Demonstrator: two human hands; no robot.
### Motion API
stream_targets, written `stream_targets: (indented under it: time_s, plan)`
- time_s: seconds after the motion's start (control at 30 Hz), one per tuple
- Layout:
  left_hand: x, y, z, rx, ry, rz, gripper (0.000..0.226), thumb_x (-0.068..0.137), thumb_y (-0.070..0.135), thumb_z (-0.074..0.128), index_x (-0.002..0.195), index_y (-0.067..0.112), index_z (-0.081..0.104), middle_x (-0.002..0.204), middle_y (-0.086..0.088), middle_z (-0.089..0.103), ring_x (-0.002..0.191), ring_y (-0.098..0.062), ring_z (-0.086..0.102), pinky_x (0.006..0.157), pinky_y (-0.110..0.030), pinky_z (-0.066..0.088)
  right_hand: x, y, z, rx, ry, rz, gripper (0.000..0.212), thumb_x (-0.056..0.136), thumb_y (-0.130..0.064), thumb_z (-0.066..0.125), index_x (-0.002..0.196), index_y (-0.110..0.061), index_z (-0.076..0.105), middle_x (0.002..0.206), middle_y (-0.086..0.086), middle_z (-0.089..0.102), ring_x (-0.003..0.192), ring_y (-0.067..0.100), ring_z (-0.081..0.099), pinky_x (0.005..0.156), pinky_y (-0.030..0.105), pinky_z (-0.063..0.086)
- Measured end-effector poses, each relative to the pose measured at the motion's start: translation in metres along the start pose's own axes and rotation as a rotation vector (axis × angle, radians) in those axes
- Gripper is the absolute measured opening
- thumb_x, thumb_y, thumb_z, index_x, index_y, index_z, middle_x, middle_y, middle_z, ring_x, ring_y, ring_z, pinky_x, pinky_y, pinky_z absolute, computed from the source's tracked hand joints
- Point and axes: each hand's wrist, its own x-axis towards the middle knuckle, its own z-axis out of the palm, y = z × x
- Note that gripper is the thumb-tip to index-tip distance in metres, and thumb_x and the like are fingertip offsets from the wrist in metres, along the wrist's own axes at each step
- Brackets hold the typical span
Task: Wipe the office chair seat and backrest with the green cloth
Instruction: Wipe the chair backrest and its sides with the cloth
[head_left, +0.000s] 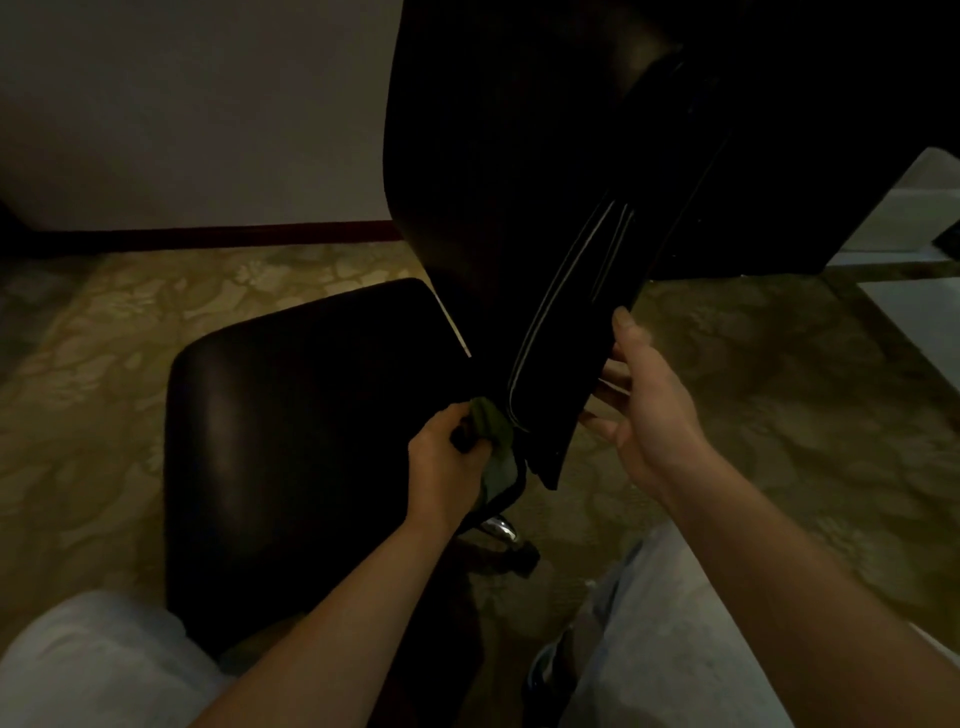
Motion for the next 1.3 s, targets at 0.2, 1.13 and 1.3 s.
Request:
stream_targets:
  time_s: [0.2, 1.13, 1.3]
  plan:
    - [0.005, 0.017, 0.007, -0.131, 0.073, -0.013, 0.03, 0.089, 0.001, 0.07, 0.115, 0.016, 0.071, 0.102, 0.005, 0.071, 0.097, -0.004, 0.067, 0.078, -0.015, 0.056, -0.001, 0.001, 0.001, 0.003, 0.004, -0.001, 0.069, 0.074, -0.065, 0.064, 0.124, -0.018, 0.061, 0.114, 0.002, 0.072, 0.107, 0.016, 0.069, 0.095, 0.047, 0.052]
    - [0.046, 0.079, -0.086, -0.005, -0.181, 0.013, 0.027, 0.09, 0.013, 0.073, 0.117, 0.02, 0.073, 0.106, 0.01, 0.072, 0.101, -0.001, 0.066, 0.089, -0.018, 0.054, -0.01, -0.055, 0.006, -0.022, 0.007, -0.386, 0.042, 0.087, -0.049, 0.061, 0.114, -0.018, 0.067, 0.11, 0.003, 0.071, 0.105, 0.022, 0.069, 0.084, 0.037, 0.055]
    - [0.067, 0.137, -0.089, -0.06, -0.153, 0.139, 0.031, 0.091, 0.021, 0.072, 0.123, 0.021, 0.071, 0.111, 0.01, 0.073, 0.106, -0.003, 0.066, 0.092, -0.023, 0.056, -0.012, -0.087, 0.01, -0.031, 0.029, -0.433, 0.032, 0.094, -0.044, 0.059, 0.11, -0.019, 0.071, 0.108, 0.0, 0.073, 0.104, 0.019, 0.069, 0.09, 0.046, 0.057]
